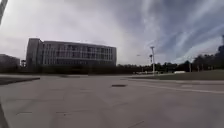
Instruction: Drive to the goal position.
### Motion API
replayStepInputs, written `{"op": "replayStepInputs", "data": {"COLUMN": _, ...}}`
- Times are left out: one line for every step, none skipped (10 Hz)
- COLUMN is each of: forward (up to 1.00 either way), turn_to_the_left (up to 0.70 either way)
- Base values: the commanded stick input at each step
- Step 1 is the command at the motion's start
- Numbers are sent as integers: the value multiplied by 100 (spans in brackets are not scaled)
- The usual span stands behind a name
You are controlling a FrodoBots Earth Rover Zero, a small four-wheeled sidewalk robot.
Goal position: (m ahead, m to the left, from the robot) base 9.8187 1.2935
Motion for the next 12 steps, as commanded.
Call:
{"op": "replayStepInputs", "data": {"forward": 100, "turn_to_the_left": 0}}
{"op": "replayStepInputs", "data": {"forward": 100, "turn_to_the_left": 0}}
{"op": "replayStepInputs", "data": {"forward": 100, "turn_to_the_left": 0}}
{"op": "replayStepInputs", "data": {"forward": 100, "turn_to_the_left": 0}}
{"op": "replayStepInputs", "data": {"forward": 100, "turn_to_the_left": 0}}
{"op": "replayStepInputs", "data": {"forward": 100, "turn_to_the_left": 0}}
{"op": "replayStepInputs", "data": {"forward": 100, "turn_to_the_left": 0}}
{"op": "replayStepInputs", "data": {"forward": 100, "turn_to_the_left": 0}}
{"op": "replayStepInputs", "data": {"forward": 100, "turn_to_the_left": 0}}
{"op": "replayStepInputs", "data": {"forward": 100, "turn_to_the_left": 0}}
{"op": "replayStepInputs", "data": {"forward": 100, "turn_to_the_left": 0}}
{"op": "replayStepInputs", "data": {"forward": 100, "turn_to_the_left": 0}}
